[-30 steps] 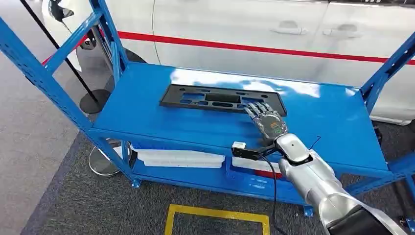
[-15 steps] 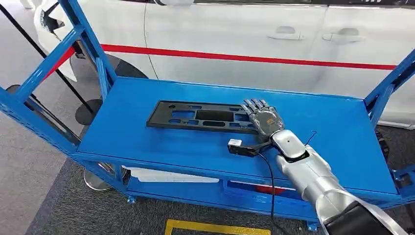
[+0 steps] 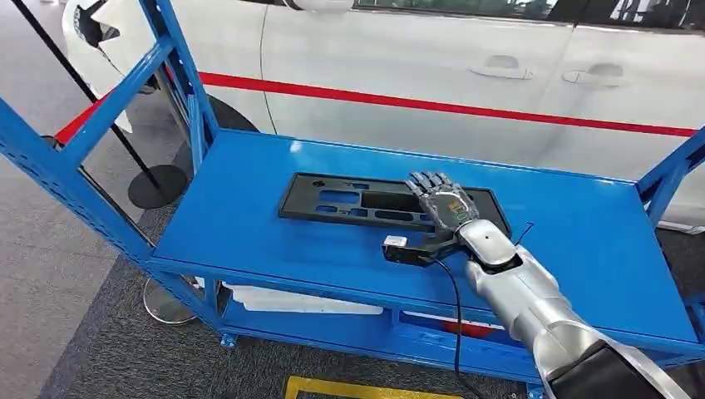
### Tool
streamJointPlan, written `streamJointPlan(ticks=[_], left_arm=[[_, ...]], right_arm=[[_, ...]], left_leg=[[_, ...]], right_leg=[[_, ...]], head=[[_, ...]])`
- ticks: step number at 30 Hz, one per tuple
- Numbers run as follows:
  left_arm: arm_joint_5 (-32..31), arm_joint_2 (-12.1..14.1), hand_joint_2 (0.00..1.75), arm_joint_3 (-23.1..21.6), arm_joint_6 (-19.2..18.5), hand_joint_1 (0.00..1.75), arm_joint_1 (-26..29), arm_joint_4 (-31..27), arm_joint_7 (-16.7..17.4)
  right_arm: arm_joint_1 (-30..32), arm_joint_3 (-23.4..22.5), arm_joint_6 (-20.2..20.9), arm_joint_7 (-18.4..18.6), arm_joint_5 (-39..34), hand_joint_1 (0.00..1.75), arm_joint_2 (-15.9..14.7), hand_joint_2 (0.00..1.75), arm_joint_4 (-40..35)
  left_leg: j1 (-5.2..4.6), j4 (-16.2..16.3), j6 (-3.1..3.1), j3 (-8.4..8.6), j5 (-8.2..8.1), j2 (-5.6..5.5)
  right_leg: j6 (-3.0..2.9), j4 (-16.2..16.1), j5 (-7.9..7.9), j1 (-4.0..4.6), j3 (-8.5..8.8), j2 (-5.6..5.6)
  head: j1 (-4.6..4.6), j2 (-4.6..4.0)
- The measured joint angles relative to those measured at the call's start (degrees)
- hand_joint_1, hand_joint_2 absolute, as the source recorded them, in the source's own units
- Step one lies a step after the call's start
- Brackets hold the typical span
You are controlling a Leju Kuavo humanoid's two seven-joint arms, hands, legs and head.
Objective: Take the parts from the cabinet and place them on the table.
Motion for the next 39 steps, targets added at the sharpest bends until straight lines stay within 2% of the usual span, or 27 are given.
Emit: streamJointPlan(ticks=[3, 4, 9, 10, 11, 12, 13, 15, 16, 22, 23, 24, 25, 31, 39], left_arm=[[0.76, 0.00, 0.00, -0.20, -0.70, 0.00, -0.04, 0.00, -0.46], [1.14, 0.00, 1.75, -0.18, -1.01, 0.00, -0.03, 0.00, -1.29], [1.40, -0.02, 1.75, -0.18, -1.49, 0.00, -0.45, 0.00, -5.66], [1.46, -0.02, 1.75, -0.15, -1.51, 0.00, -0.51, 0.00, -6.65], [1.46, -0.02, 1.75, -0.07, -1.51, 0.00, -0.57, 0.00, -7.92], [1.44, -0.02, 0.00, 0.04, -1.60, 0.00, -0.65, 0.00, -9.20], [1.38, -0.02, 0.00, 0.11, -1.58, 0.00, -0.76, 0.00, -10.25], [1.42, -0.02, 0.00, 0.17, -1.49, 0.00, -1.03, 0.00, -10.65], [1.47, -0.02, 1.75, 0.20, -1.49, 0.00, -1.08, 0.00, -10.87], [1.55, -0.04, 1.75, 0.28, -1.36, 0.00, -1.06, 0.00, -10.93], [1.60, -0.04, 1.75, 0.28, -1.29, 0.00, -1.05, 0.00, -10.82], [1.66, -0.04, 1.75, 0.28, -1.12, 0.00, -1.03, 0.00, -10.67], [1.88, -0.04, 1.75, 0.33, -0.75, 0.00, -1.00, 0.00, -10.43], [2.51, -0.07, 1.75, 1.27, -0.61, 0.00, -0.84, 0.00, -10.21], [2.51, -0.09, 1.75, 1.31, -0.81, 0.00, -0.87, 0.00, -9.33]], right_arm=[[0.28, -0.35, 0.86, -0.59, -0.66, 0.00, 0.07, 1.75, 0.02], [0.32, -0.35, 0.77, -0.66, -0.66, 0.00, 0.07, 1.75, 0.06], [0.35, -0.35, -0.02, -1.34, -1.12, 0.00, 0.04, 1.75, 0.59], [0.34, -0.35, -0.17, -1.53, -1.34, 0.00, 0.04, 0.00, 0.68], [0.31, -0.35, -0.28, -1.66, -1.67, 0.00, 0.04, 0.00, 0.74], [0.23, -0.35, -0.41, -1.95, -2.08, 0.00, 0.04, 0.00, 0.83], [0.11, -0.35, -0.56, -2.36, -2.69, 0.00, 0.04, 1.75, 0.92], [-0.20, -0.35, -0.56, -2.69, -3.44, 0.00, 0.07, 1.75, 0.94], [-0.34, -0.35, -0.52, -2.74, -3.53, 0.00, 0.07, 1.75, 0.96], [-0.61, -0.33, -0.52, -3.94, -4.60, 0.00, 0.15, 1.75, 1.14], [-0.61, -0.33, -0.76, -4.05, -4.77, 0.14, 0.20, 1.75, 1.16], [-0.61, -0.33, -1.44, -4.22, -4.95, 1.45, 0.20, 1.75, 1.20], [-0.65, -0.29, -2.07, -4.20, -5.03, 1.75, 0.22, 1.75, 1.29], [-1.24, 0.31, -2.25, -3.81, -4.62, 1.75, 0.37, 1.75, 1.97], [-1.43, 1.05, -5.52, -4.24, -4.58, 1.75, 0.37, 1.75, 2.16]], left_leg=[[-0.25, 0.03, 0.09, 0.00, -0.03, 0.03], [-0.30, 0.04, 0.13, 0.00, -0.05, 0.06], [-0.34, 0.11, 0.23, -0.02, -0.13, 0.08], [-0.34, 0.11, 0.22, -0.02, -0.14, 0.08], [-0.33, 0.11, 0.22, -0.02, -0.15, 0.08], [-0.32, 0.11, 0.21, -0.02, -0.15, 0.08], [-0.32, 0.11, 0.20, -0.02, -0.15, 0.08], [-0.31, 0.11, 0.17, -0.02, -0.16, 0.09], [-0.30, 0.11, 0.16, -0.02, -0.16, 0.09], [-0.22, 0.10, 0.11, -0.02, -0.13, 0.09], [-0.22, 0.10, 0.09, -0.02, -0.11, 0.09], [-0.22, 0.10, 0.08, -0.02, -0.11, 0.09], [-0.21, 0.10, 0.08, -0.02, -0.11, 0.09], [-0.21, 0.10, 0.08, -0.02, -0.10, 0.09], [-0.21, 0.10, 0.08, -0.03, -0.10, 0.09]], right_leg=[[0.51, -0.06, 0.08, -0.22, 0.01, -0.04], [0.85, -0.09, 0.09, -0.27, 0.00, -0.03], [2.27, -0.13, -0.04, -0.38, 0.00, -0.04], [2.44, -0.12, -0.05, -0.39, -0.02, -0.04], [2.45, -0.10, -0.05, -0.38, -0.04, -0.04], [2.46, -0.06, -0.06, -0.37, -0.08, -0.04], [2.46, -0.01, -0.06, -0.35, -0.12, -0.04], [2.45, 0.10, -0.08, -0.32, -0.18, -0.03], [2.45, 0.13, -0.08, -0.31, -0.20, -0.03], [2.43, 0.31, -0.10, -0.27, -0.28, -0.03], [2.43, 0.32, -0.10, -0.27, -0.29, -0.03], [2.43, 0.32, -0.10, -0.27, -0.29, -0.03], [2.43, 0.33, -0.10, -0.27, -0.29, -0.03], [2.43, 0.34, -0.10, -0.27, -0.30, -0.03], [2.42, 0.34, -0.10, -0.27, -0.32, -0.03]], head=[[0.00, 0.00], [0.00, 0.00], [0.00, 0.00], [0.00, 0.00], [0.00, 0.00], [0.00, 0.00], [0.00, 0.00], [0.00, 0.00], [0.00, 0.00], [0.00, -0.02], [0.00, 0.00], [0.00, 0.00], [0.00, 0.00], [0.00, 0.00], [0.00, 0.00]])
